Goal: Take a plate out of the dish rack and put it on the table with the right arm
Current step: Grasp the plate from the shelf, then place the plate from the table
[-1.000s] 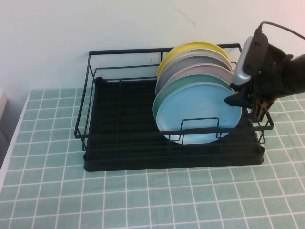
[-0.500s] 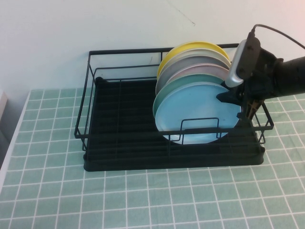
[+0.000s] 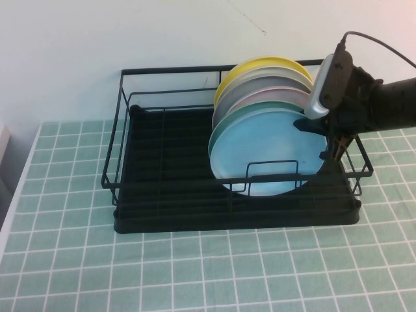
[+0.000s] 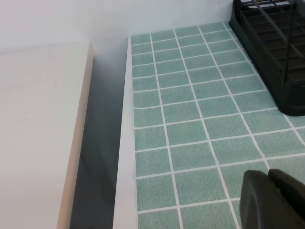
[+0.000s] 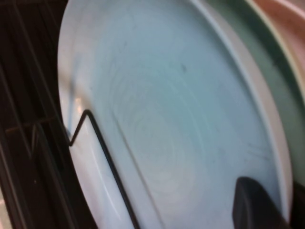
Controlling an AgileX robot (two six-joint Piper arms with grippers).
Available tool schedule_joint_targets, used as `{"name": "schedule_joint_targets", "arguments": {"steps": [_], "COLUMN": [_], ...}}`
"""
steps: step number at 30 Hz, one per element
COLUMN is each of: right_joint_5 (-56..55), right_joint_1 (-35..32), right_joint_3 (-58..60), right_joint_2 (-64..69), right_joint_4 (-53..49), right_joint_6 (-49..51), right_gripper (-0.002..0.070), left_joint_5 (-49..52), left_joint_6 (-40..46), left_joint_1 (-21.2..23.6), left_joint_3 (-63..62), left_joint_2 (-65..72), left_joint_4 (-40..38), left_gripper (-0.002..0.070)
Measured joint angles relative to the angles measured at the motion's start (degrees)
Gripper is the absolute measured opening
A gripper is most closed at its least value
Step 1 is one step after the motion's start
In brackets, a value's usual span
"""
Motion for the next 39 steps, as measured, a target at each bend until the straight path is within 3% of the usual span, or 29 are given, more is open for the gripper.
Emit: {"name": "schedule_joint_targets", "arguments": {"steps": [8, 26, 33, 39], "right_joint_5": [2.0, 3.8, 6.8, 10.2], "right_joint_1": [0.1, 0.1, 0.1, 0.1], "right_joint_3": [-1.3, -10.1, -11.3, -11.3], "right_joint_2": [-1.6, -11.4, -17.5, -19.6], "right_joint_4": [8.6, 24.5, 24.3, 9.6], "right_joint_6": [-6.1, -5.9, 6.8, 26.9], "right_gripper": [0.0078, 0.0075, 0.0073, 0.0073], "left_joint_5": [0.0, 0.0, 0.0, 0.0], "left_joint_6": [0.0, 0.0, 0.0, 0.0], "left_joint_1": [0.0, 0.0, 0.0, 0.0], "left_joint_3": [0.0, 0.0, 0.0, 0.0], "left_joint_2": [0.0, 0.0, 0.0, 0.0], "left_joint_4": [0.0, 0.0, 0.0, 0.0], "left_gripper": [-0.0004, -0.0004, -0.0004, -0.0004]}}
